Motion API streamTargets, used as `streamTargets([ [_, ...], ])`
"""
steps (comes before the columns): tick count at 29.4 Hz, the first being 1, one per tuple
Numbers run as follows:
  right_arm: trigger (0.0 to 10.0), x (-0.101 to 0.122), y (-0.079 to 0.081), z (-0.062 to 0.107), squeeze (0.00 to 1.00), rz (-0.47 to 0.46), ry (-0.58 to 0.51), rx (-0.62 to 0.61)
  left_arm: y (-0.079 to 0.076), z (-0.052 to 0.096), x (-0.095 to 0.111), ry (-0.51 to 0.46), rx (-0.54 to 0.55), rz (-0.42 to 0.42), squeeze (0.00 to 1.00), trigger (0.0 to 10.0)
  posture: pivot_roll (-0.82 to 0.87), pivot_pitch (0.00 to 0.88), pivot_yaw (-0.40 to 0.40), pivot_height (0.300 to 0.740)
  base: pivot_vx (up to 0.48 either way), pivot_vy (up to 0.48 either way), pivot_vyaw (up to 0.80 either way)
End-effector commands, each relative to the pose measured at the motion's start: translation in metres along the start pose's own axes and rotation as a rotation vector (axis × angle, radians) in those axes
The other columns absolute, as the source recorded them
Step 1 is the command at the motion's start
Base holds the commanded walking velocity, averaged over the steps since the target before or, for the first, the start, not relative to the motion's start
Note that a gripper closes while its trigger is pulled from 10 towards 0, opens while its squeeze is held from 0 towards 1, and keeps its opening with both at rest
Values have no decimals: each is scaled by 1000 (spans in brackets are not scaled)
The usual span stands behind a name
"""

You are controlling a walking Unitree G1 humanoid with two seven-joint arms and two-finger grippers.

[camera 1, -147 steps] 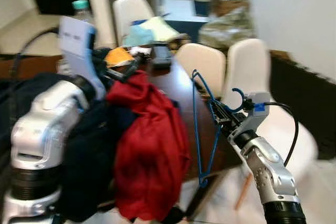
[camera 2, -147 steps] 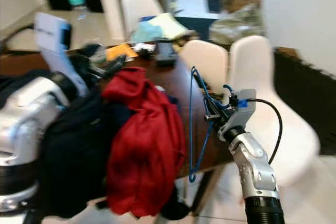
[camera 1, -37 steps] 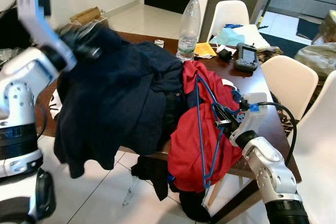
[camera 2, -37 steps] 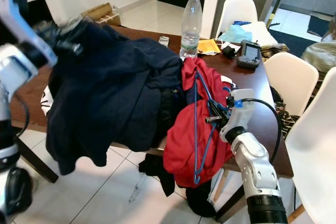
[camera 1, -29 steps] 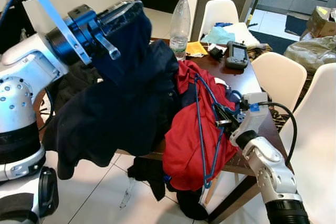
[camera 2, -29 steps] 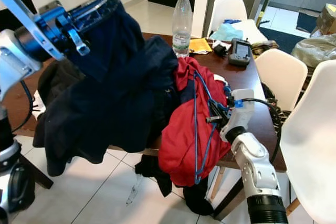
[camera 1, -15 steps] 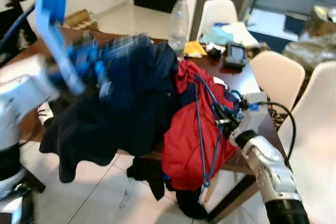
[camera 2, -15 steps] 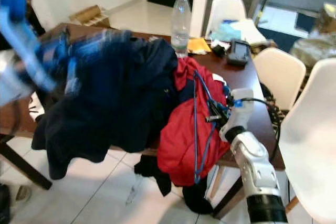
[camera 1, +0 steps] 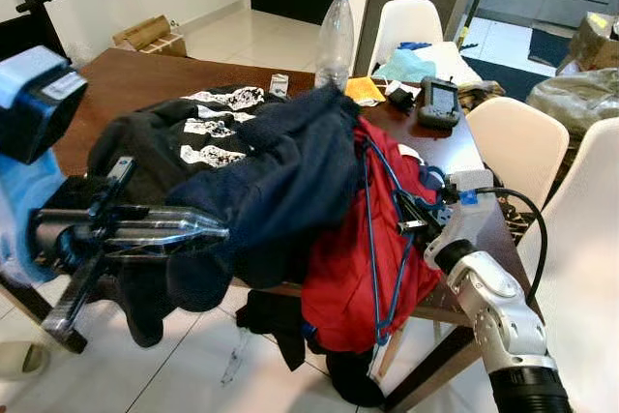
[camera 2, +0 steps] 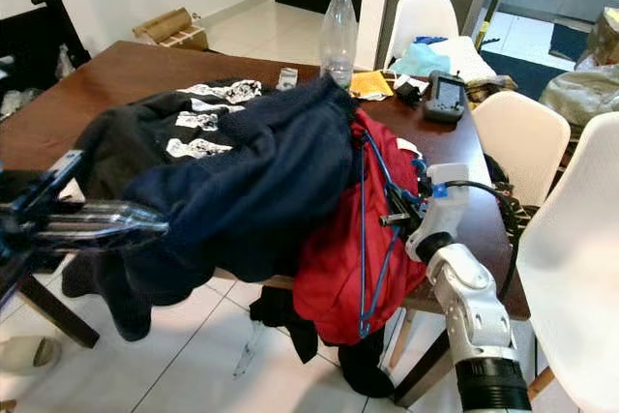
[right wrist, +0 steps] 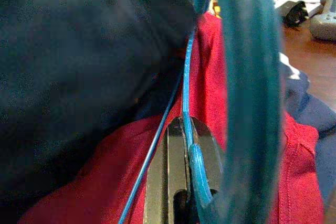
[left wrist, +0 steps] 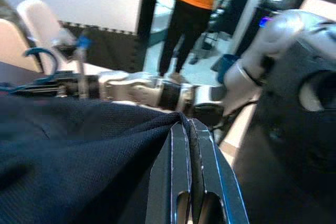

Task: Hang hanger

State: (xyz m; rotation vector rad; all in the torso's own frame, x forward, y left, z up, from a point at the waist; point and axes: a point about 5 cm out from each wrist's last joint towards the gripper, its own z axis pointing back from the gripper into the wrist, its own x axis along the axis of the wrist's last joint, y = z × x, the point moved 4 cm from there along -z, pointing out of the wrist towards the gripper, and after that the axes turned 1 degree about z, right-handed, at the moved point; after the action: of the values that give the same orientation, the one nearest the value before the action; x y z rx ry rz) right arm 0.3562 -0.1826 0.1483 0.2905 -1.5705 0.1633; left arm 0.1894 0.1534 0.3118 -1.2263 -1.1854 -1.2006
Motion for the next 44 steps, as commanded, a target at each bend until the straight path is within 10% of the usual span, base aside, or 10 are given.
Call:
streamTargets([
  [1, 10000, -4, -2, 1, 0, 5, 18, -6, -8, -2, 0, -7, -46, -1, 0, 0, 120, 54, -42, 740, 0, 0, 0],
  [2, 10000, -4, -2, 1, 0, 6, 18, -6, -6, -3, -3, -3, -42, 6, 0, 3804, 118, 52, -43, 740, 0, 0, 0],
  [3, 10000, -4, -2, 1, 0, 6, 18, -6, -6, -3, -3, -3, -42, 6, 0, 3804, 118, 52, -43, 740, 0, 0, 0],
  [4, 10000, -4, -2, 1, 0, 7, 18, -6, -3, -4, -7, 3, -25, 14, 0, 8078, 116, 55, -42, 740, 0, 0, 0],
  [5, 10000, -4, -3, 1, 0, 9, 18, -7, 2, -4, -10, 8, -7, 23, 0, 10000, 114, 56, -41, 740, 0, 0, 0],
  [14, 10000, -6, -5, 4, 0, 10, 23, -16, 35, 4, -36, 99, 210, 79, 196, 10000, 113, 64, -36, 740, 0, 0, 0],
  [27, 10000, -5, -6, 4, 0, 11, 23, -21, 98, 40, -68, 285, 654, 16, 0, 10000, 111, 71, -37, 740, 0, 0, 0],
  [29, 10000, -4, -7, 4, 0, 13, 20, -23, 130, 59, -61, 256, 870, -44, 0, 10000, 111, 71, -38, 740, 0, 0, 0],
  [40, 10000, -4, -5, 3, 0, 12, 18, -19, 162, 75, -17, 28, 1103, -187, 0, 10000, 106, 70, -38, 740, 0, 0, 0],
  [44, 10000, -3, -6, 3, 0, 13, 14, -21, 166, 98, 73, -222, 1257, -446, 0, 10000, 111, 67, -38, 740, 0, 0, 0],
])
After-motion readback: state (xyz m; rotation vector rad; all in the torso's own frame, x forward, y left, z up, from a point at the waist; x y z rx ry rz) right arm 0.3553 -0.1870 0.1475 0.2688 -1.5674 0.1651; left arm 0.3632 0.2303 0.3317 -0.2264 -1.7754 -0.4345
